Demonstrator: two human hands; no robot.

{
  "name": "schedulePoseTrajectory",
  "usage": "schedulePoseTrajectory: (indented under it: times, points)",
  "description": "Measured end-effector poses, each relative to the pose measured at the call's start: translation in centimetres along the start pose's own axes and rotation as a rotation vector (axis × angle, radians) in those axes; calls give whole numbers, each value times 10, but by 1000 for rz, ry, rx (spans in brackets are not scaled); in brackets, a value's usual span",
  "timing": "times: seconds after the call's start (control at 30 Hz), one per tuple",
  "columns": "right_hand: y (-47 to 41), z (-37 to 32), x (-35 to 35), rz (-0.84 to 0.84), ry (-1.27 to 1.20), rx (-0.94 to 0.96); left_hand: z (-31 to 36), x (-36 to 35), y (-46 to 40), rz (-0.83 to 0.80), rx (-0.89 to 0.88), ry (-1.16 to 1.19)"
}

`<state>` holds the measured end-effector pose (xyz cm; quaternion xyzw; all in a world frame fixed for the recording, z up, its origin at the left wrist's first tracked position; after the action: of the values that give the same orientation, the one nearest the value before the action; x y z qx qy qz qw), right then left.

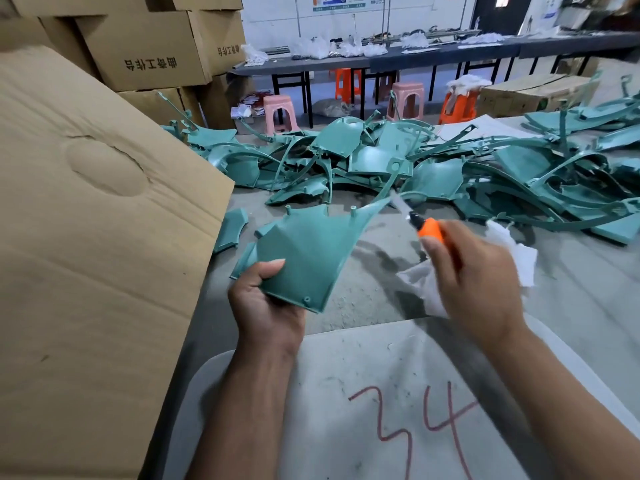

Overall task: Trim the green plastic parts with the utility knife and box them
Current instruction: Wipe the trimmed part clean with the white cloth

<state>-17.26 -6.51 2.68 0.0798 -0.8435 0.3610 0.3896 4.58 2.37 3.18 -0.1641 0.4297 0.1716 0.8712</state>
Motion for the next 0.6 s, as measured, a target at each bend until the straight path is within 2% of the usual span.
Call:
schedulePoseTrajectory:
  times: [0.13,0.23,0.33,0.47,0.6]
  points:
    - [2,19,9,17,-6,-79,10,2,-1,-43,-76,18]
    - [4,2,4,19,-75,52,6,-1,-1,-50,-47,7]
    - [8,-19,-6,-56,-129,197,3,-1,-1,-30,-29,-6]
    - [12,-28,-13,-168,-80,217,1,1,-3,-26,-11,-62]
    - [11,-29,-9,-122,11,190,0,0,-3,-43,20,-71]
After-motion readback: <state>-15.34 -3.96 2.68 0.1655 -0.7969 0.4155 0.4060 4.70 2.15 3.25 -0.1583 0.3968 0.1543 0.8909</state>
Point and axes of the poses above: each hand's wrist, its own y-axis away from the middle knuckle, its own x-axis out of the back of the hand, z = x × y, the point moved 1 cm from there along -y, towards the middle knuckle, and after that the axes turned 15 degrees about -z, right-handed, at the moved point
